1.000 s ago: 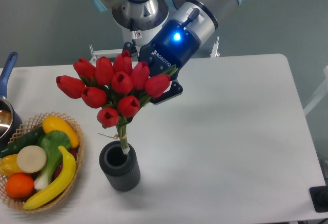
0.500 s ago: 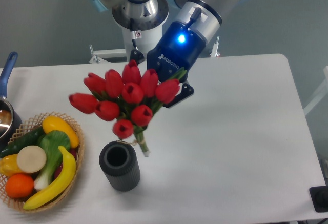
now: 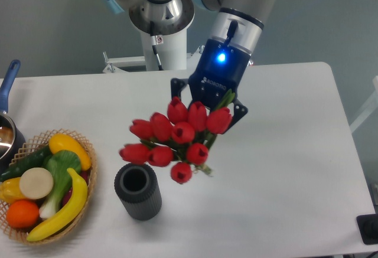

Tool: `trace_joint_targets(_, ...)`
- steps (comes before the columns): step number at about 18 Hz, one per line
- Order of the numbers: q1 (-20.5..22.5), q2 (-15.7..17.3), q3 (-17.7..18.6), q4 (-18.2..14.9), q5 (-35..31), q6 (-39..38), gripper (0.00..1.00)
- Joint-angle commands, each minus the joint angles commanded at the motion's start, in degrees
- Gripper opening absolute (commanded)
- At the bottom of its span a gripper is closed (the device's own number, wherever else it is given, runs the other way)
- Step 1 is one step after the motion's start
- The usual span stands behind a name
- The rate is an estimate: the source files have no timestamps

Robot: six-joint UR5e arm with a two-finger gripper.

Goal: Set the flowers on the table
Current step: 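Lift the tulips up out of the black vase, then carry the tulips away from the vase and lower them to the table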

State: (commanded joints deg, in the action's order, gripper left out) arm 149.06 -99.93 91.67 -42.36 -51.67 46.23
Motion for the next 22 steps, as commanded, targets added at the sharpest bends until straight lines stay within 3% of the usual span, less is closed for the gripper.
trace_joint_targets(4, -0.18, -0.44, 1.05, -0.44, -5.01, 2.36, 0.39)
trace_joint_targets(16, -0.09, -0.62, 10.72, -0.88, -15.73, 16.16, 0.38)
trace_joint_targets(22, -0.61, -1.40, 12.74, -0.88, -23.90, 19.68, 0.38)
